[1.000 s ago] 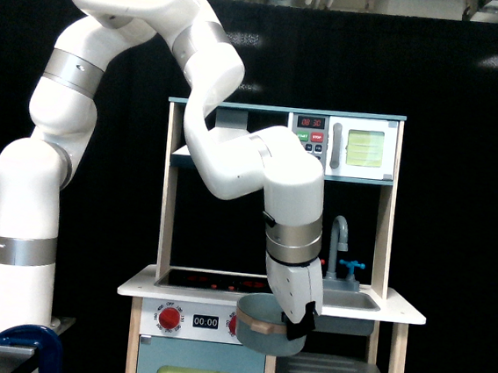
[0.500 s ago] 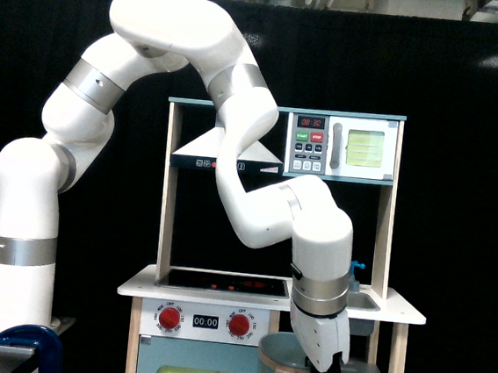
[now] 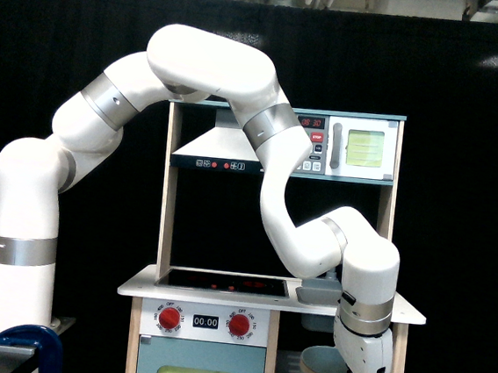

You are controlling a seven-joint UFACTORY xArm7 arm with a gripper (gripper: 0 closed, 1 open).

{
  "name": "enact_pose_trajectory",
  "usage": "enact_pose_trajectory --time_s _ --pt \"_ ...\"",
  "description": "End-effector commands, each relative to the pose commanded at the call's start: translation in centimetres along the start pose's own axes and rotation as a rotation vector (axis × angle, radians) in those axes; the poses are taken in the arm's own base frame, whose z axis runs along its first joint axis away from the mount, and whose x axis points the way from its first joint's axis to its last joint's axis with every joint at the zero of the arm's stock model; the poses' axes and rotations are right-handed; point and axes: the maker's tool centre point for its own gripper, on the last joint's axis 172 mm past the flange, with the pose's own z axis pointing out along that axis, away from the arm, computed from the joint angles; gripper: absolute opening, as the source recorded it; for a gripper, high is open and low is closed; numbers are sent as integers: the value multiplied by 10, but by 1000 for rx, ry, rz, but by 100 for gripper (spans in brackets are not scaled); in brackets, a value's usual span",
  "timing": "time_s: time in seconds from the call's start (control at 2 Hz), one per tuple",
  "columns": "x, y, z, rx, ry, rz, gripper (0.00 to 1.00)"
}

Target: Put the bowl inside the kitchen cabinet

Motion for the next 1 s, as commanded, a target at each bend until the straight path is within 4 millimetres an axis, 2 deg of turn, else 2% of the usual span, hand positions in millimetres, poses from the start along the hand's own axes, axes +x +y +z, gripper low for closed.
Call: enact_pose_trajectory --time_s 0.5,1.0 --pt "34 -42 41 0 0 0 0" --pt "31 -66 75 0 0 0 0"
